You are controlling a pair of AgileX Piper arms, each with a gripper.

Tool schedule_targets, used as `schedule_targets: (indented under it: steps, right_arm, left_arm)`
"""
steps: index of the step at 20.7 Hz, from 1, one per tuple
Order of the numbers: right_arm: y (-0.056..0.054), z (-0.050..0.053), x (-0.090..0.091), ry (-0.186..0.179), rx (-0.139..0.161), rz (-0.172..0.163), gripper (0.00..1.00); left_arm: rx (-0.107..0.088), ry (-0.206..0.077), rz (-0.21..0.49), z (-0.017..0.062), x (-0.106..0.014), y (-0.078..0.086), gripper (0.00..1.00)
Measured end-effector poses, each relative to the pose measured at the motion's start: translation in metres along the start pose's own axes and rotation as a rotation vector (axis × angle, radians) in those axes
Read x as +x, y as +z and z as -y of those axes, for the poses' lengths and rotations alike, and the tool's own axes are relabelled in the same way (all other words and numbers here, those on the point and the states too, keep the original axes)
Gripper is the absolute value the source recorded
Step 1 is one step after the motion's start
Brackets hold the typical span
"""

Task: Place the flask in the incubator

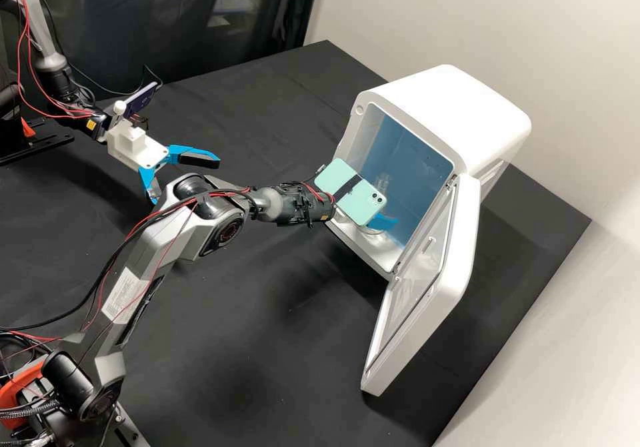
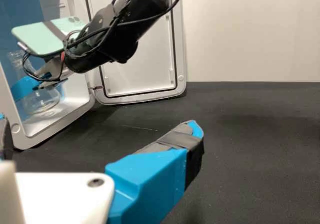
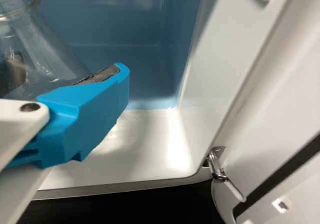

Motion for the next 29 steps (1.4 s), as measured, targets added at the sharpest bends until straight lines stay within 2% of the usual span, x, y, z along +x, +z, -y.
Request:
schedule_targets:
  steps: [3,5,13,14,17,20,24,25,29]
  right_arm:
    - [0.0,0.003,0.009,-0.016,-0.026,0.015,0.0]
    - [0.0,0.005,0.013,-0.026,-0.031,0.026,0.0]
    - [-0.005,0.002,0.024,-0.007,-0.056,0.053,0.0]
    - [-0.005,0.002,0.025,-0.008,-0.065,0.055,0.0]
    - [-0.006,0.003,0.028,0.003,-0.064,0.063,0.0]
    - [-0.006,0.005,0.028,0.007,-0.082,0.067,0.0]
    - [-0.006,0.005,0.028,0.007,-0.08,0.068,0.0]
    - [-0.006,0.005,0.028,0.007,-0.08,0.068,1.0]
    - [-0.005,0.005,0.028,0.005,-0.094,0.071,1.0]
  left_arm:
    - [0.0,0.0,0.0,0.0,0.0,0.0,1.0]
    - [0.0,0.0,0.0,0.0,0.0,0.0,1.0]
    - [0.0,-0.002,0.0,0.0005,0.0,0.0,1.0]
    - [0.0,-0.002,0.0,0.0005,0.0,0.0,1.0]
    - [0.0,-0.002,0.0,0.0005,0.0,0.0,1.0]
    - [0.0,-0.002,0.0,0.0005,0.0,0.0,1.0]
    - [0.0,-0.002,0.0,0.0005,0.0,0.0,1.0]
    - [0.0,-0.002,0.0,0.0005,0.0,0.0,1.0]
    - [0.0,-0.002,0.0,0.0005,0.0,0.0,1.0]
